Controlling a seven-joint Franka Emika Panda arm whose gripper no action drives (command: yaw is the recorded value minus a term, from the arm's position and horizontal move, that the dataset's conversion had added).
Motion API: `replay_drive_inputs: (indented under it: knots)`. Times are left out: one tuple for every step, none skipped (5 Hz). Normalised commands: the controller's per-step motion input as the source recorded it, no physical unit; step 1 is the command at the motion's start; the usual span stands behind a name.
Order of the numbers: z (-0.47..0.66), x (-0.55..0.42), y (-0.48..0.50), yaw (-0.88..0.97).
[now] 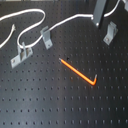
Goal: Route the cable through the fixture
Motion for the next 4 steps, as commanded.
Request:
replay_drive_inputs:
  knots:
    - [0.22, -0.419, -0.105, 0.19]
    - [0.18, -0.405, -0.029, 0.27]
    - [0.0, 0.021, 0.009, -0.1]
    - [0.02, -0.231, 0.031, -0.11]
